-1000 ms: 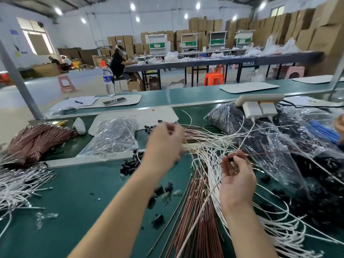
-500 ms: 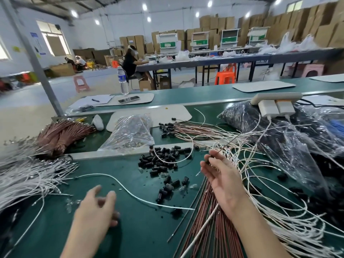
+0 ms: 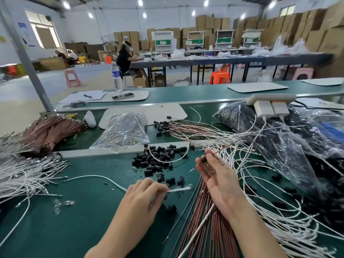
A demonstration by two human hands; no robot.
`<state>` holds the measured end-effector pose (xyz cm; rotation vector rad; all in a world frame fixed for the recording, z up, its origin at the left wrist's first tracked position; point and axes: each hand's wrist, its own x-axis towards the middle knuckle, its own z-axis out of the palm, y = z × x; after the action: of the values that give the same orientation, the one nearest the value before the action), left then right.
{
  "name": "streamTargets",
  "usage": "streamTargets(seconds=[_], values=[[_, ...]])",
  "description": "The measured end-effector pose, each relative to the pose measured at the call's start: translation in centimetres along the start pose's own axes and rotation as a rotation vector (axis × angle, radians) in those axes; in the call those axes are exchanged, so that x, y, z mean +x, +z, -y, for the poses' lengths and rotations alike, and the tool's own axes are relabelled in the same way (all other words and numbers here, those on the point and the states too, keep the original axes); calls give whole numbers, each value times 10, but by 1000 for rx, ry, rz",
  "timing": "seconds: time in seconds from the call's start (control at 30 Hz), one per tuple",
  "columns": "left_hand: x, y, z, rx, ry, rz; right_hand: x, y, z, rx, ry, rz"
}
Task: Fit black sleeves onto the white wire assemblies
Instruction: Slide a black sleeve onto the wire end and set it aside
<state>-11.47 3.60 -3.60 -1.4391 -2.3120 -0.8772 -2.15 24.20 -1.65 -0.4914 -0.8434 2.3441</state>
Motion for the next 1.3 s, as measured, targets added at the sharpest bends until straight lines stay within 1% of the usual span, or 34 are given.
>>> streamTargets(seconds=[0.2,0.33,0.5,0.7,0.9,1.3], values=[[17,8,-8,-286,-130,-173,1,-2,0,-3,30,50],[13,10,-3,-360,-171,-237,-1,2,-4,-40,80,113],[11,11,-3,-324,-164,-198,-3,7,-11,-80,119,178],[12,10,-4,-315,-172,-191,-4,9,-14,-107,137,220],[12,9,-5,-311,-169,-196,-6,10,-13,-92,103,181],[11,12,-4,-295,-159,-190,-8,13,-14,-66,112,127]])
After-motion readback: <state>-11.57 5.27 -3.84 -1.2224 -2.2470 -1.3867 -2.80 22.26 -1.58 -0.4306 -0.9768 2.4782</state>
